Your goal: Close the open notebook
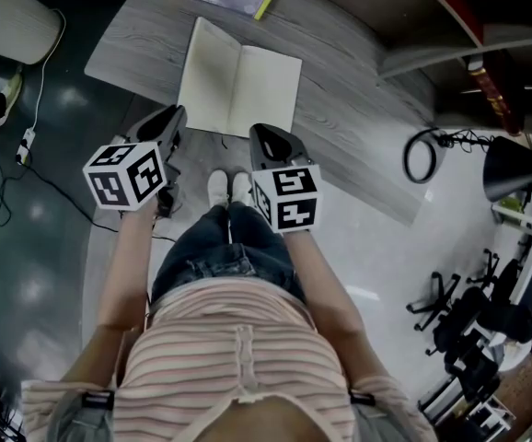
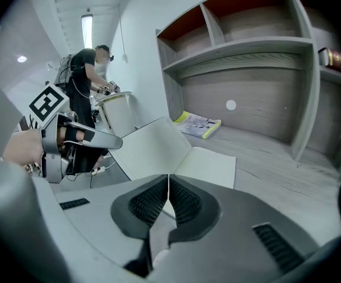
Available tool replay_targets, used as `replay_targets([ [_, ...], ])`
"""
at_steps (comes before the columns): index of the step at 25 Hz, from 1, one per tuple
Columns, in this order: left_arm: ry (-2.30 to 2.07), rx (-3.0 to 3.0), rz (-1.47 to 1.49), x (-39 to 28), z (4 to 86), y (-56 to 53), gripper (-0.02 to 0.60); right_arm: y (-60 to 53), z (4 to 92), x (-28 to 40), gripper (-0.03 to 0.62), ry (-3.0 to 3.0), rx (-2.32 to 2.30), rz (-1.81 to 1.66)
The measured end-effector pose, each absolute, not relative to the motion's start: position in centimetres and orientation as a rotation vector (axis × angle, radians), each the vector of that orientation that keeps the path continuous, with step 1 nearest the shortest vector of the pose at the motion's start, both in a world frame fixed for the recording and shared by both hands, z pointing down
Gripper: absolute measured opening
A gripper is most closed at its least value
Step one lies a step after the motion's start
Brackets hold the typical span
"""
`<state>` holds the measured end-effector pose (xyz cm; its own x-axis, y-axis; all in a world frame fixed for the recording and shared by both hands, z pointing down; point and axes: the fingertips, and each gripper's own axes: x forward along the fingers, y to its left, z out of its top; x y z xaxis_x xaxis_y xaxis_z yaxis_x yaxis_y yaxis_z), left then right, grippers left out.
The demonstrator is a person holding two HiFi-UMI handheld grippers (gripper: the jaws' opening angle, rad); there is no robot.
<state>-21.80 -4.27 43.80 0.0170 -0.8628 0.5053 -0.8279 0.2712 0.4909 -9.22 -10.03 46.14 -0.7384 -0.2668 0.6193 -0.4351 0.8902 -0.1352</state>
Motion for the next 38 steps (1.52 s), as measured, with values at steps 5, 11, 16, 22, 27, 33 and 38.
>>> replay_targets([
  [5,-1.784,1.58,-0.06,-20.6,42.8,-5.0,0.04,-10.5,45.9,-8.3,0.018,-2.436,0.535,0.367],
  [11,-1.761,1.625,-0.038,-19.3,42.1,-5.8,0.038,-11.3,45.8,-7.1,0.018,-2.426,0.576,0.371],
  [16,-1.726,1.68,0.001,-17.7,41.5,-6.8,0.037,-11.9,45.9,-6.1,0.018,-2.416,0.604,0.372],
  [22,-1.71,1.732,0.053,-15.8,41.2,-8.0,0.037,-12.3,46.1,-5.0,0.018,-2.41,0.635,0.383],
  [27,-1.687,1.767,0.094,-14.4,41.2,-8.8,0.037,-12.9,46.1,-3.8,0.018,-2.405,0.667,0.391],
  [33,-1.66,1.793,0.13,-12.9,41.3,-9.7,0.037,-13.5,46.0,-2.2,0.018,-2.398,0.709,0.403],
  [38,-1.64,1.804,0.174,-11.7,41.6,-10.5,0.037,-13.7,46.3,-1.0,0.018,-2.389,0.736,0.424],
])
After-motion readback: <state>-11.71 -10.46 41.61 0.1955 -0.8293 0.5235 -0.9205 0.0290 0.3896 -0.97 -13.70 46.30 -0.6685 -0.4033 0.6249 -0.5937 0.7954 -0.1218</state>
